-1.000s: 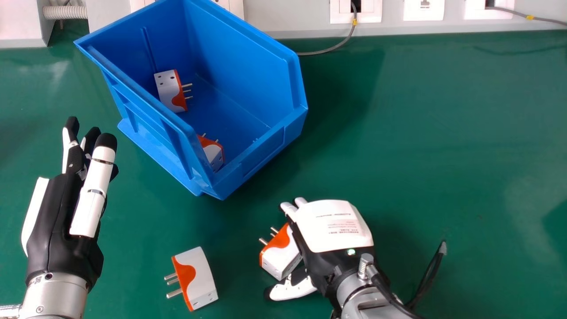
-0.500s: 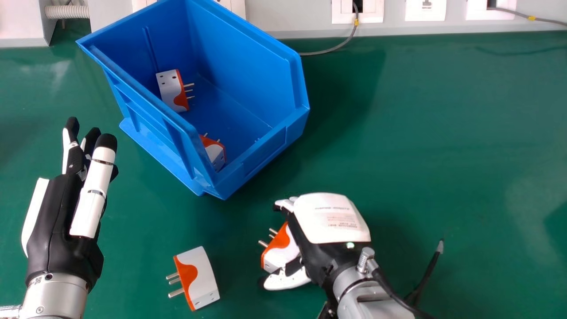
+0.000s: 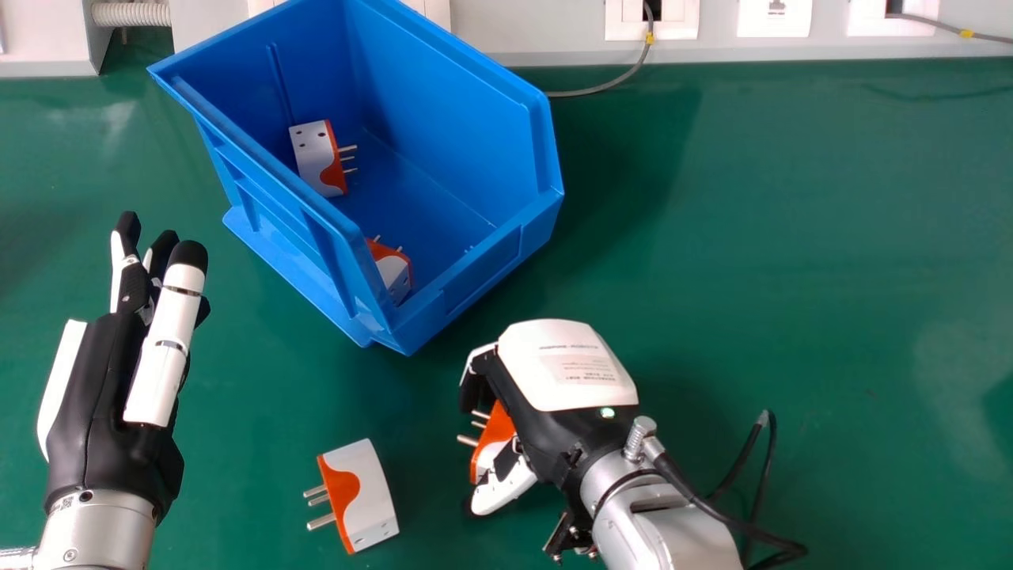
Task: Pick all objects and put in blue box
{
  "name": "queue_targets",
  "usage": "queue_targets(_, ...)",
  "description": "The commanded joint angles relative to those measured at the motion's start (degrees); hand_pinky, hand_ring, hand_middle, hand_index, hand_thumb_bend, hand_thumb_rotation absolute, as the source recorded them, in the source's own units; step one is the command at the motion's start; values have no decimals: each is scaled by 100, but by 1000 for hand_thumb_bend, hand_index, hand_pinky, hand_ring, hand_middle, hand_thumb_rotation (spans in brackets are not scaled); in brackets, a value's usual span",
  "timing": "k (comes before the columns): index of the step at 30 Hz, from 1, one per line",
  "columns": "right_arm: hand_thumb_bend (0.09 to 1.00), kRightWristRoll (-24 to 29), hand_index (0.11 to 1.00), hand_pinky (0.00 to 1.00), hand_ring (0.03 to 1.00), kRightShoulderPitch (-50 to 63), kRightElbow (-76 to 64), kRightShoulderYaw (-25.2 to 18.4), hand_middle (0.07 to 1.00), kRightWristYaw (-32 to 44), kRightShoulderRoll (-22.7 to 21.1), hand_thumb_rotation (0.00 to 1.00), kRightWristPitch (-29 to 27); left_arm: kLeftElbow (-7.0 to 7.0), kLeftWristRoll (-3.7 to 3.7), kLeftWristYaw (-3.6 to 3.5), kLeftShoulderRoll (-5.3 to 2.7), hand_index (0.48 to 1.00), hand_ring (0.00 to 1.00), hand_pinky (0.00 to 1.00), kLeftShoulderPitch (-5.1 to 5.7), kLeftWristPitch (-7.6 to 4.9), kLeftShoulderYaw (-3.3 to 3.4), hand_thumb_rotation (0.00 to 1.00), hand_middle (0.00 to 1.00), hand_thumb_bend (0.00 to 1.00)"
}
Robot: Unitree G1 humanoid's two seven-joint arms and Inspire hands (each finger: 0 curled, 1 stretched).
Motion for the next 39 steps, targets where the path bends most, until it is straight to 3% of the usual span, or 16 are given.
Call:
queue_targets(1, 530, 272, 536, 262, 329, 48, 240, -6, 463, 53, 17, 46, -136, -185, -13, -8, 77, 1000, 1000, 958, -23, -48, 25, 822, 1000, 402)
queue_targets(13, 521, 539, 512, 190, 250, -55, 382, -82, 406, -245, -15, 11, -311, -146, -1, -18, 97, 1000, 1000, 963, -33, -55, 29, 824, 1000, 410)
queue_targets(28, 525, 489, 486, 137, 194, -78, -139, -152, 464, -1, -90, 0, -25, -157, -4, 19, 110, 1000, 1000, 957, -55, 32, 38, 826, 1000, 407)
queue_targets(33, 523, 493, 487, 129, 184, 75, -766, -298, 467, 207, -231, 0, 77, -240, 14, 38, 105, 1000, 1000, 954, -28, 72, 24, 826, 1000, 407)
queue_targets(39, 520, 575, 488, 131, 190, 265, -1318, -440, 469, 221, -302, 0, 26, -205, -2, 14, 116, 1000, 1000, 951, -32, 42, 46, 826, 1000, 405)
